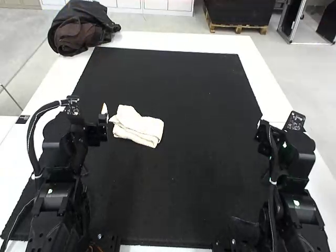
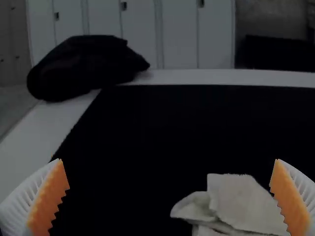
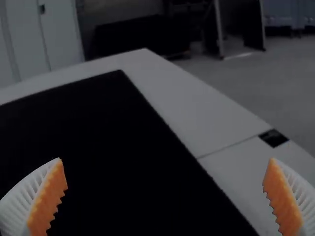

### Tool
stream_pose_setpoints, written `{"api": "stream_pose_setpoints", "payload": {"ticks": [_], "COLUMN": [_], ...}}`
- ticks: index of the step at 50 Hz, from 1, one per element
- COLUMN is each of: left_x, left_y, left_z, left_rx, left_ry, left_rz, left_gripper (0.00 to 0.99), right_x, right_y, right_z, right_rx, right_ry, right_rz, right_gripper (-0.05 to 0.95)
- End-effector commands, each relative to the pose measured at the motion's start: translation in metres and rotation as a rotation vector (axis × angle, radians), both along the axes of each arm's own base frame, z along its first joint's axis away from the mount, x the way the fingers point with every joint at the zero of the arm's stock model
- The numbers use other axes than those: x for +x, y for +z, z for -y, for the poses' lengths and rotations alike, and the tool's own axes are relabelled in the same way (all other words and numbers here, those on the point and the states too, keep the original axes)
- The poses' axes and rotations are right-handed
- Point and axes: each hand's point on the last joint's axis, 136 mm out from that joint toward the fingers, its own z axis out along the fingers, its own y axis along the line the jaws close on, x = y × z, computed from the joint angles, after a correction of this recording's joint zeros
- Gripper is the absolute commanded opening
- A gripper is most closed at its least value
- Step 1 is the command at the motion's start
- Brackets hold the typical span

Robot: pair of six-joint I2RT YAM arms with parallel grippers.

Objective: Fold the towel.

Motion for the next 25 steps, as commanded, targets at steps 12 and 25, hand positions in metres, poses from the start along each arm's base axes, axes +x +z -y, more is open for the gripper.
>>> {"api": "stream_pose_setpoints", "payload": {"ticks": [12, 25], "left_x": [-0.0005, -0.0006], "left_y": [0.0000, -0.0004], "left_z": [-0.0034, -0.0045], "left_rx": [-0.073, -0.073], "left_ry": [0.019, 0.023], "left_rz": [0.012, 0.010], "left_gripper": [0.961, 0.961], "right_x": [0.0028, 0.0028], "right_y": [-0.0018, -0.0018], "right_z": [-0.0101, -0.0101], "right_rx": [0.055, 0.055], "right_ry": [0.060, 0.060], "right_rz": [0.014, 0.014], "right_gripper": [0.92, 0.92]}}
